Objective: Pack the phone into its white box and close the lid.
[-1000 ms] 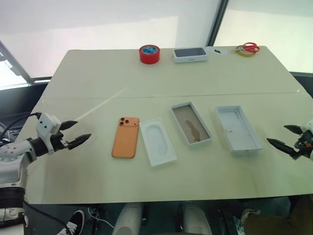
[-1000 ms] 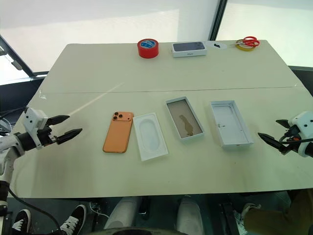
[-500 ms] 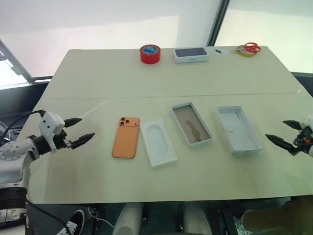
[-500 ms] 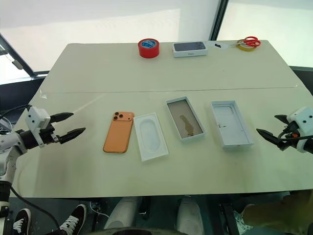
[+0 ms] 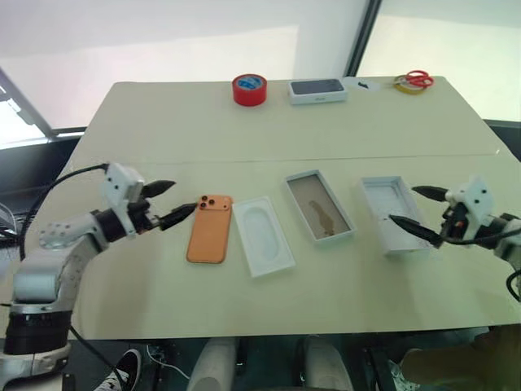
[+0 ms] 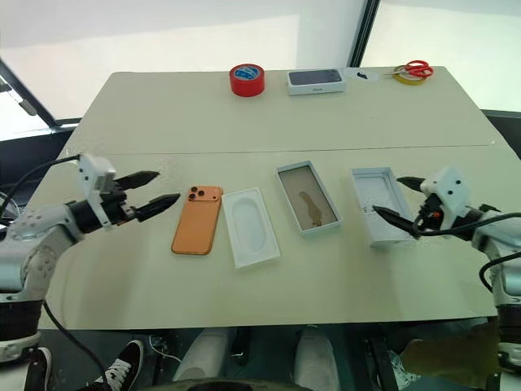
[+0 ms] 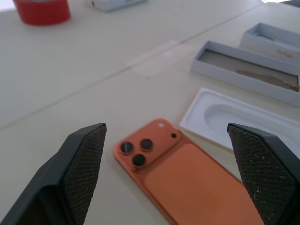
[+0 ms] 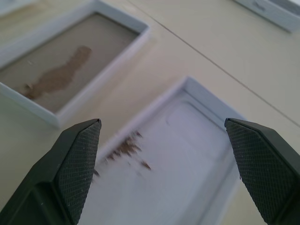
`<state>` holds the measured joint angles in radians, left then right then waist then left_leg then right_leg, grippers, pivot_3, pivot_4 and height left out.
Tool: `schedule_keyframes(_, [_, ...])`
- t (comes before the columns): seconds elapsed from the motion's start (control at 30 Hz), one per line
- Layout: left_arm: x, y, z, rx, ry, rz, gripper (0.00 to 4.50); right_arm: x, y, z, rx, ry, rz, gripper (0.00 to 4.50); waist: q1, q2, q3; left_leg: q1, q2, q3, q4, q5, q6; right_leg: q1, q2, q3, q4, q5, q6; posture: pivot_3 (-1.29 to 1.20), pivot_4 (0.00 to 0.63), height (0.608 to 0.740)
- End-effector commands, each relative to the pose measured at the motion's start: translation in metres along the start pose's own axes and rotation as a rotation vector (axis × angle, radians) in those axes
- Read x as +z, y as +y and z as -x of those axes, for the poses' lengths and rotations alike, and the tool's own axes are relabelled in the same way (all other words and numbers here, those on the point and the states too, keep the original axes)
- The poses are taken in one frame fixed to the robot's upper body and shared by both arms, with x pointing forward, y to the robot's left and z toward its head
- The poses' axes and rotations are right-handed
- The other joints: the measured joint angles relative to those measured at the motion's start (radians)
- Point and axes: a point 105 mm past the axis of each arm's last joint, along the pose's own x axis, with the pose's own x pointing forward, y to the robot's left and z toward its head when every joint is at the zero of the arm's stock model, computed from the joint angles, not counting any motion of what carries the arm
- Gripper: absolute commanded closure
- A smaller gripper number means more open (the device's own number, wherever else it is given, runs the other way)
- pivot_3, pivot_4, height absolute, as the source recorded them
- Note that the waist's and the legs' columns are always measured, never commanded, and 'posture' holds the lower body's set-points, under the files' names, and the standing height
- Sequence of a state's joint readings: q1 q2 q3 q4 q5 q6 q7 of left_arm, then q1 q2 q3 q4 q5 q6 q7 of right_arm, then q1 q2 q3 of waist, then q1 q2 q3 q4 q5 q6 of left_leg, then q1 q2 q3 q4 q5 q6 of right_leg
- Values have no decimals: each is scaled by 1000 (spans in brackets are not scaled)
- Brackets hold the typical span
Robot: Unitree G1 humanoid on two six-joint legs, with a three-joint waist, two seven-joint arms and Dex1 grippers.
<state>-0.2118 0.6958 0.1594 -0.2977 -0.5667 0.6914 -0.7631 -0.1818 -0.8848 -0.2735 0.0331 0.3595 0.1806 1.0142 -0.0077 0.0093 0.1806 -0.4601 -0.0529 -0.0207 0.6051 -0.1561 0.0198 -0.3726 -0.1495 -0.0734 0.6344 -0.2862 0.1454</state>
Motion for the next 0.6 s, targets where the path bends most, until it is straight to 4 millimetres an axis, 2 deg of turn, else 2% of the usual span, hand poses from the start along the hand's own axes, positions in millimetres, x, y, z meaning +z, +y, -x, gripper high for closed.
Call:
schedule_keyframes(0.03, [-14,-31,-8,-101,145,121,175,30,26,-14,129,-70,31,85,0,-1,0,0,0,0,0,0,0,0,0,0,0,0,0,0,150,740])
schedule_keyframes(0.13, [-19,-42,-12,-130,224,267,175,38,44,-22,211,-81,34,85,2,-1,1,0,0,-1,0,0,0,0,0,0,1,0,0,0,150,740])
schedule_keyframes(0.27, [-14,-50,-24,-159,262,488,175,41,59,-31,280,-84,58,85,21,-3,2,0,0,-2,3,0,0,1,1,0,1,-2,-3,0,150,740])
schedule_keyframes(0.37, [-18,-61,-33,-179,313,535,175,43,73,-35,345,-87,70,85,22,-6,2,-1,-1,-3,4,0,0,1,1,0,1,-1,0,0,150,740])
schedule_keyframes(0.6, [-28,-65,-50,-127,358,581,175,42,70,-44,336,-90,73,85,22,-7,2,0,-2,-2,5,0,0,2,1,0,2,-1,0,0,150,740])
